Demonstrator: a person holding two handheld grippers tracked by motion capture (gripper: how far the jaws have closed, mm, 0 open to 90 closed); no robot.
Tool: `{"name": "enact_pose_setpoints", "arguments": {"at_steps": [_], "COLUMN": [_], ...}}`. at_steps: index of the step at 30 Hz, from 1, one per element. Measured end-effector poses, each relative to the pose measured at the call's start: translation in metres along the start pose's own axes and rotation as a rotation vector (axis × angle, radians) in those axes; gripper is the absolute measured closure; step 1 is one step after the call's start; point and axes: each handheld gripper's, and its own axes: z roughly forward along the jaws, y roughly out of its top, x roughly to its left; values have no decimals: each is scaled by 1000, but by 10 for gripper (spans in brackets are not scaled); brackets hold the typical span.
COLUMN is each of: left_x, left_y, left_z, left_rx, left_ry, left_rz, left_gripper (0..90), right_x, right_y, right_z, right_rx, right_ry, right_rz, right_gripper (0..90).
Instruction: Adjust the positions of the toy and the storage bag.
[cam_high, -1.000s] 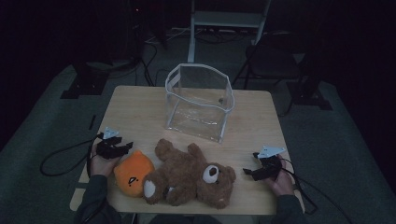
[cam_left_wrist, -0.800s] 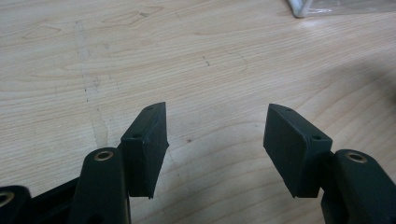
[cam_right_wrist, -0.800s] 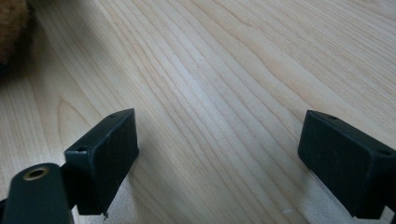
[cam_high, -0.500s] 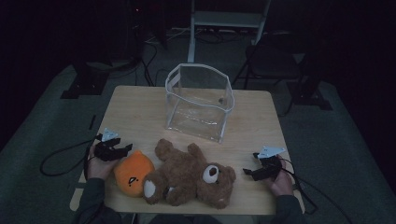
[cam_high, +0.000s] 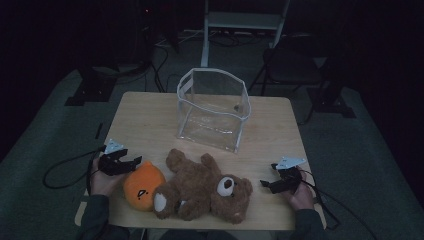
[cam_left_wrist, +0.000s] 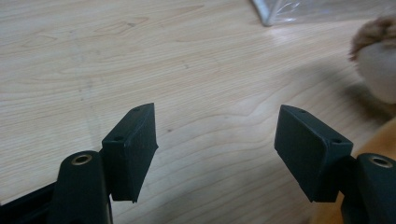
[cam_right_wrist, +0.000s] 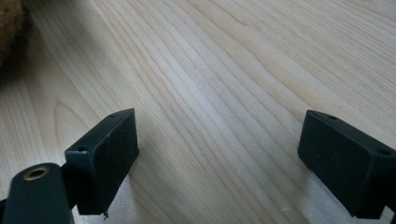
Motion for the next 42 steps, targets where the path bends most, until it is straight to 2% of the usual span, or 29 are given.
{"name": "enact_pose_setpoints", "arguments": {"at_steps": [4,7,21,24,27,35,39,42], "left_x": [-4,-6,-12,-14,-15,-17,-22,-27], "left_y": [-1,-2,2,3,4,4,4,5], "left_z": [-3,-6,-22,-24,-27,-34,-34,-34], "left_rx": [4,-5,-49,-60,-67,-104,-90,-85], "left_ry": [-13,-41,-43,-19,-18,-85,-108,-105], "left_rz": [1,-7,-2,-2,-9,-38,-25,-12], "left_gripper": [290,288,279,255,225,206,206,205], "right_x": [0,0,0,0,0,-1,-1,-1], "right_y": [0,0,0,0,0,0,0,0], "right_z": [0,0,0,0,0,0,0,0], "right_rx": [0,-1,1,1,1,0,1,1], "right_ry": [-1,-2,-4,-4,-12,-14,-15,-15], "right_rz": [1,4,5,5,14,17,16,18], "right_gripper": [115,115,114,114,115,115,115,115]}}
